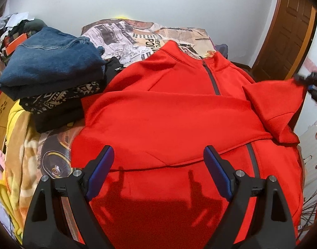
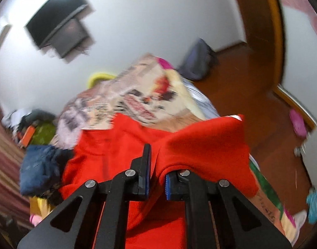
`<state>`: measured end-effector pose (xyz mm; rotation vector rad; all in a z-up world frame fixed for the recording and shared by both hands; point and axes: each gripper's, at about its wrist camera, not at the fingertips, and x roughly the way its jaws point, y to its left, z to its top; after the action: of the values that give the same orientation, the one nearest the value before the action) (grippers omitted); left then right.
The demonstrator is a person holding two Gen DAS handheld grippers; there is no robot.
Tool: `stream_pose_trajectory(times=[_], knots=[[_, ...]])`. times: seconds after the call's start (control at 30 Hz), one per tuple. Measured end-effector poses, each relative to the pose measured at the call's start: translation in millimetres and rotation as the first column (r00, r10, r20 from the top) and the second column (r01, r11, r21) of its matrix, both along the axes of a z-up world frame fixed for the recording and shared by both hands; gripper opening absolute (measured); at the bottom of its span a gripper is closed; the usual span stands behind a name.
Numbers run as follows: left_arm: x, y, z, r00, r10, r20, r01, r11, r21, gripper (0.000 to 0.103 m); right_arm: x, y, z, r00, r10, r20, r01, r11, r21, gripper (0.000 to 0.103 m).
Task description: Fold large clothes
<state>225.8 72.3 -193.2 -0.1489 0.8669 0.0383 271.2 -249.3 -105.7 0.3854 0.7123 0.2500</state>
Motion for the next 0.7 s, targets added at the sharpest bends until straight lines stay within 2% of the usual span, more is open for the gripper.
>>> stream_pose_trajectory(times=[0.17,0.3,0.37,0.53,0.7], knots=[[-10.8,12.2,7.2,1.0,0.019,0.025,-0.019,1.0,-0.012,0.088,-4.6,54.8,22.6,0.986,0.158,0.056,-0.157,0.987,-0.021,0.009],[-20.2,23.5,13.4,0.998,0.037,0.046,-0.036,0.999,-0.019,0.088,-5.9,104.8,19.6,0.958,0.283,0.041,-0.281,0.958,-0.058,0.009],[-24.4,30.0,14.9,0.998,0.047,0.051,-0.045,0.999,-0.022,0.088,-5.4,125.3,11.7,0.94,0.34,0.014,-0.338,0.939,-0.065,0.009],[-36.2,48.8,14.1,0.995,0.083,0.055,-0.081,0.996,-0.039,0.088,-4.6,184.4,-28.9,0.878,0.46,-0.135,-0.474,0.873,-0.111,0.009],[-47.1,65.5,8.7,0.992,0.116,0.048,-0.114,0.992,-0.053,0.088,-10.7,211.3,-72.1,0.812,0.514,-0.277,-0.557,0.824,-0.103,0.009]])
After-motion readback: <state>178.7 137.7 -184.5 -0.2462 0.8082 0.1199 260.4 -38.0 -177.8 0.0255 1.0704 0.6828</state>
